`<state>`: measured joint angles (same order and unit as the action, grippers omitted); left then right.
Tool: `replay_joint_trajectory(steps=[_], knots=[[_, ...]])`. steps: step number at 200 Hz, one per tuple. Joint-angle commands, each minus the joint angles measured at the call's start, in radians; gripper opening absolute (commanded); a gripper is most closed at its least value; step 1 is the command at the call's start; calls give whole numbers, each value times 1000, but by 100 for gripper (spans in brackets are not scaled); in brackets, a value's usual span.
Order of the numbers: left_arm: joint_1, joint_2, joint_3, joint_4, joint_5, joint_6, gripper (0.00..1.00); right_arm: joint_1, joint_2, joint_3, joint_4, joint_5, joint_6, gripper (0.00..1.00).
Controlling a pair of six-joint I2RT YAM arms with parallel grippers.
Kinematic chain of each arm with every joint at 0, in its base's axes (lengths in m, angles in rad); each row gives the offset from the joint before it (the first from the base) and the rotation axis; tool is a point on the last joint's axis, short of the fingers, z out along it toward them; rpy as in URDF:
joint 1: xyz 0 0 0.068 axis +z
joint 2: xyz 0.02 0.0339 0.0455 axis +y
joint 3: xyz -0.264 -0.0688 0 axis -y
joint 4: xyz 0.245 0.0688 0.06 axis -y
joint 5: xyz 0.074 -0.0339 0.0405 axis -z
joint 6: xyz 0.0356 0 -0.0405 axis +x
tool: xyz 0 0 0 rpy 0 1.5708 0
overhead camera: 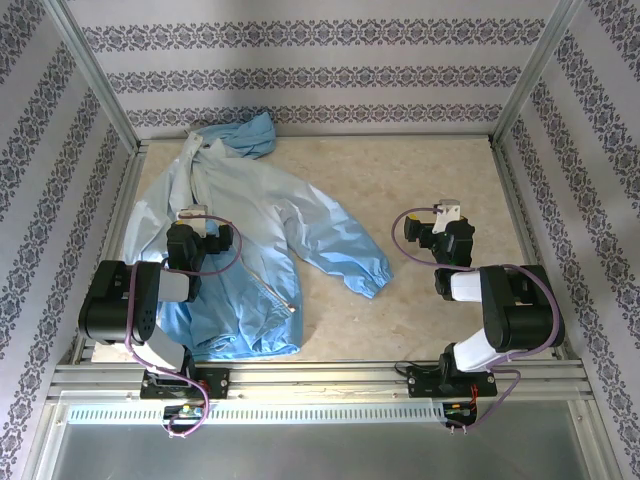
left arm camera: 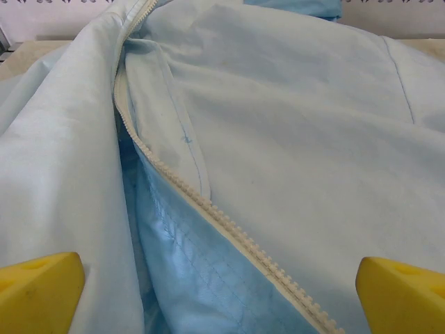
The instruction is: Zip up the jacket
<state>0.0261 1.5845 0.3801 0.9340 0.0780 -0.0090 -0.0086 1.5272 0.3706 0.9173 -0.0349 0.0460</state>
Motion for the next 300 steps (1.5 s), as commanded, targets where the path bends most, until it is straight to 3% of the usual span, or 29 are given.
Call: replay_joint_trajectory(steps=[1, 215, 259, 279, 300], knots=[[-9, 5, 16, -8, 12, 13, 100, 7, 2, 7, 25, 10, -11, 98], [-9, 4, 9, 5, 12, 12, 100, 6, 2, 8, 23, 9, -10, 98], [-9, 5, 7, 8, -33, -2, 100, 5, -2, 6, 27, -10, -17, 98], [-9, 3, 5, 12, -34, -3, 100, 9, -37, 23, -31, -55, -38, 98], [-9, -34, -36, 61, -28, -2, 100, 23, -125, 54, -163, -21, -46, 98]])
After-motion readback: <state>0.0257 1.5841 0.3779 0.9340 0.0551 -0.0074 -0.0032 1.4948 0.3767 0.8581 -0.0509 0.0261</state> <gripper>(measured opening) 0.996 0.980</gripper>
